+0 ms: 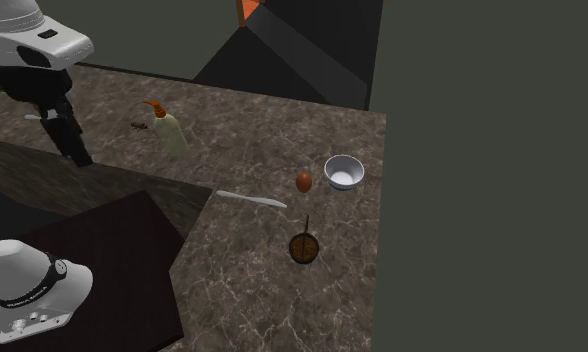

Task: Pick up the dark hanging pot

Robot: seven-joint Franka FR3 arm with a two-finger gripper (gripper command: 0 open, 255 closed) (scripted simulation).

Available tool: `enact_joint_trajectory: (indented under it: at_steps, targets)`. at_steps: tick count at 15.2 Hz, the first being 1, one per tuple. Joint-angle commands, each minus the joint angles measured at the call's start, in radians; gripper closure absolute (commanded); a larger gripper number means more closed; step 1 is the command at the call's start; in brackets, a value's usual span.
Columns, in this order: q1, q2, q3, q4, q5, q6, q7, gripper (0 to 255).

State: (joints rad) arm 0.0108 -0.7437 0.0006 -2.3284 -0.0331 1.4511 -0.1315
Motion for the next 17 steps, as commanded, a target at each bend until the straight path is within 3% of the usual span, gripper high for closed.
enact_joint_trajectory:
  at_steps: [1, 10, 17]
  targets:
    - [0.0, 0.0, 0.0, 0.0, 0.0, 0.0, 0.0, 0]
    - [0.003, 0.169, -0.176, -0.043, -0.104, 0.261, -0.302, 0]
    - [0.022, 0.385, -0.299, 0.015, -0.113, 0.456, -0.537, 0]
